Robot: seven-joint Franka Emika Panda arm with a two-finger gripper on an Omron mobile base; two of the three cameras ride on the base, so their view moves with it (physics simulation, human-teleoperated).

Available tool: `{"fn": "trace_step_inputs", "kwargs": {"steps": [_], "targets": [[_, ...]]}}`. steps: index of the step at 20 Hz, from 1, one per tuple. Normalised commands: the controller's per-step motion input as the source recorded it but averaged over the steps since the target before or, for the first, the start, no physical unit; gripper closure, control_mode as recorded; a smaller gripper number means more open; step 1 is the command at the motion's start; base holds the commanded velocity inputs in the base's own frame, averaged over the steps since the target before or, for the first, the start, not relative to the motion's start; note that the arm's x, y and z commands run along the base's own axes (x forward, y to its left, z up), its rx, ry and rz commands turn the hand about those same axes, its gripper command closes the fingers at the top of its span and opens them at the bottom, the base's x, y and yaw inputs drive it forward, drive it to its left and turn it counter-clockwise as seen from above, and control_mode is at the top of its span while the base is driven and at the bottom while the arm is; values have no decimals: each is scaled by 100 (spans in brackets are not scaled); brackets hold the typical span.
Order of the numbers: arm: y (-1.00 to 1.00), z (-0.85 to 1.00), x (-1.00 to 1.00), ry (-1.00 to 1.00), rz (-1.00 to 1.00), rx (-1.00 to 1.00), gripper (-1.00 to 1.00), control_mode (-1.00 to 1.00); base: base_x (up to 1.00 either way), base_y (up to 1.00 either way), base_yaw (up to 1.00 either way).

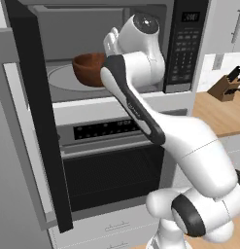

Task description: Pick the eggplant from the sink and place it in the bowl. Then pick the bowl and place it in the microwave. Then close the microwave door and press the start button.

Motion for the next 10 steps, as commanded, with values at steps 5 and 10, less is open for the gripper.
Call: {"fn": "trace_step_inputs", "kwargs": {"steps": [5,10], "targets": [[-32,-34,-35,-5,0,-7,-100,-100,0,0,0],[-40,-31,-24,0,-2,-31,-100,-100,0,0,0]]}}
